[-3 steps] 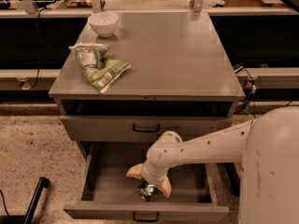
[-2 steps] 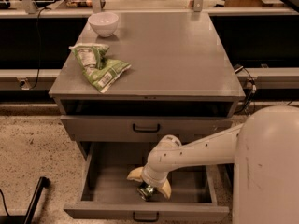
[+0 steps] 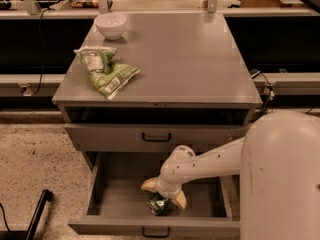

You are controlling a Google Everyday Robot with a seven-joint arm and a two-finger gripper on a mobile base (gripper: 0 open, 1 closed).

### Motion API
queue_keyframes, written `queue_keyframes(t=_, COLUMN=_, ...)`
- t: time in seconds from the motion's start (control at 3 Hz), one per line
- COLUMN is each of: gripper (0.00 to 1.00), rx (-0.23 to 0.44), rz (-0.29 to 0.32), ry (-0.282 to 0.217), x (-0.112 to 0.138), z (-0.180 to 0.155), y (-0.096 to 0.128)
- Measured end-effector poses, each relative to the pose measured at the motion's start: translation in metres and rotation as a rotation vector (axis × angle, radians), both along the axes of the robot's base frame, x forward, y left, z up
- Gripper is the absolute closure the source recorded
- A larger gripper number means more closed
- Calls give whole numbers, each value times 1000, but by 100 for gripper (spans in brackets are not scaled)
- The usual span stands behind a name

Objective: Pick green can from middle drawer and place on counter

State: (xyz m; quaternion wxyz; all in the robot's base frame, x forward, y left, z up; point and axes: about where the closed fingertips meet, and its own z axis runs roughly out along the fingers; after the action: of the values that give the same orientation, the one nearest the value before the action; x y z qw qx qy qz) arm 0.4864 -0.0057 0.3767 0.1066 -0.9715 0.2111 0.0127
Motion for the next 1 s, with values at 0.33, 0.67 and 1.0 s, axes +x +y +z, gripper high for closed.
queue_keyframes(t=0.33, gripper=0, rx=-16, rz=-15, ry=9, x=8, z=-11, y=-3)
queue_keyframes(t=0.67, gripper=18, rx=-33, rz=-34, ry=23, x=9, z=-20, y=-4)
queue_keyframes(t=1.0, gripper=40, rx=-2, rz=-76, ry=17, x=6, z=-9, y=-3)
